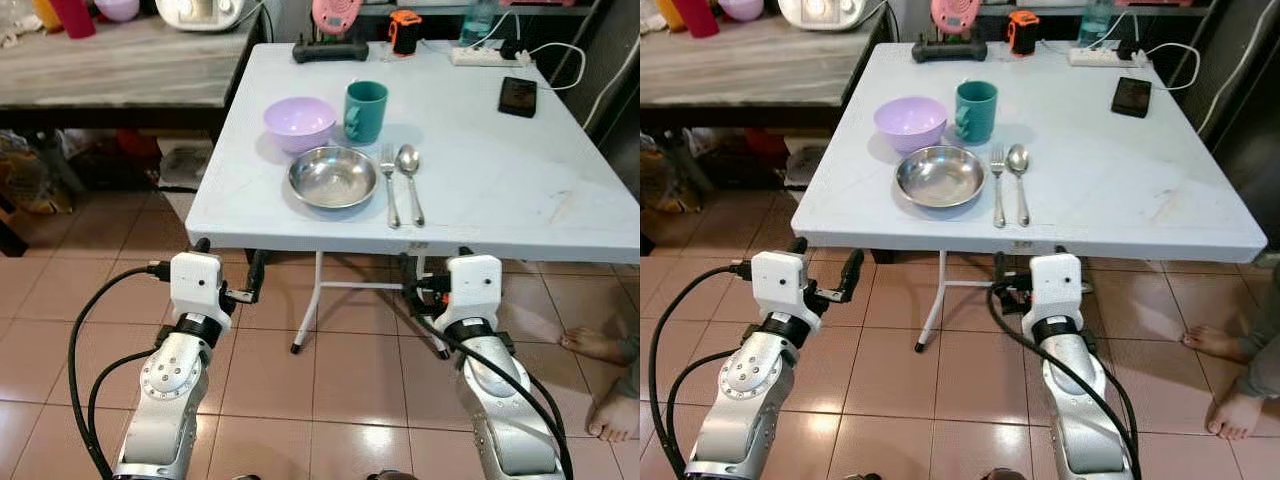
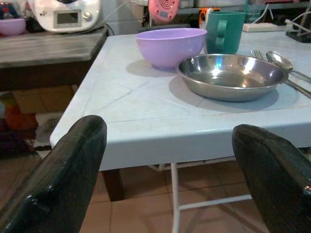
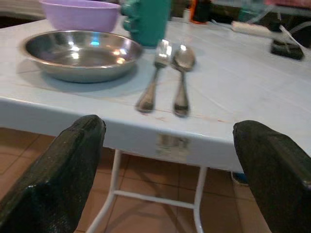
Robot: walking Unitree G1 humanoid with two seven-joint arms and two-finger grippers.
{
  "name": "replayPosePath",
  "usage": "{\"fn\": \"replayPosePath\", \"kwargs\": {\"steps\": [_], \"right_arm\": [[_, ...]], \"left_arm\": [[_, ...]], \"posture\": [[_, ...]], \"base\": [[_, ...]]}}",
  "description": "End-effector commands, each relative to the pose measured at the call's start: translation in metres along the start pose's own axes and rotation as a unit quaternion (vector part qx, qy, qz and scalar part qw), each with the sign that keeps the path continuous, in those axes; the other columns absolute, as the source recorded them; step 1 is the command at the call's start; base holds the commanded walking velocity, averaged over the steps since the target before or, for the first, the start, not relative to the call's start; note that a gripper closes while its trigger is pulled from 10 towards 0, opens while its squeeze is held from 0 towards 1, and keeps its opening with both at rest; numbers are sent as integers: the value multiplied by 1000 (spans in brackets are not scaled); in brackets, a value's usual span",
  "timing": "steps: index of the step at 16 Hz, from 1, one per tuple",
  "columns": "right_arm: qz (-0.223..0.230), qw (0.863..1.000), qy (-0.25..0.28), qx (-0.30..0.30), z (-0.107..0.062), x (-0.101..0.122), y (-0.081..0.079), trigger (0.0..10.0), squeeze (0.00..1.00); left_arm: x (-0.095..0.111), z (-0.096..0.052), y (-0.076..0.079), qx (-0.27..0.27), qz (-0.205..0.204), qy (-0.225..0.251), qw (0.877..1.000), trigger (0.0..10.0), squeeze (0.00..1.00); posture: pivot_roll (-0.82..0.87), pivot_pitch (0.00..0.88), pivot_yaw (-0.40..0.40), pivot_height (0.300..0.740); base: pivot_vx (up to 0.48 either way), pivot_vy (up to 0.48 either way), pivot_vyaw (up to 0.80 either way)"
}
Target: Setting the table
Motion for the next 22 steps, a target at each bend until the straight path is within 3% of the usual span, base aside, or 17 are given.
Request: {"fn": "replayPosePath", "kwargs": {"steps": [1, 3, 10, 14, 22], "right_arm": [[0, 1000, 17, 2, 0, 9, -1, 10000, 0], [2, 1000, 20, -1, 1, 11, 0, 10000, 0], [27, 999, 19, -24, 1, 10, 7, 10000, 0], [23, 999, 22, -21, 1, 12, 7, 10000, 0], [6, 999, 43, -2, 4, 26, -2, 10000, 0]], "left_arm": [[7, 0, 0, -3, -5, 13, 1000, 10000, 0], [8, 0, 1, -8, -8, 16, 1000, 10000, 0], [9, 1, 4, -21, -12, 20, 1000, 10000, 0], [9, 1, 6, -25, -14, 20, 999, 10000, 0], [21, 3, 6, -24, -16, 35, 999, 10000, 0]], "posture": [[-154, 132, 38, 740], [-155, 133, 39, 740], [-162, 131, 45, 740], [-166, 133, 39, 740], [-168, 137, 30, 740]], "base": [[0, 0, 0], [126, 0, 800], [291, 0, 0], [302, 0, -742], [300, 0, 0]]}}
Point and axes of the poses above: a point about 5 cm out from each wrist's last joint towards the gripper, its own z axis pointing out of the wrist towards the gripper, its own x axis along the axis of the wrist's last joint, y = z × x, the point moved 6 cm from there along z, pointing out of the wrist towards the gripper, and after that the axes turned 15 degrees about z, right-handed, at the moved point
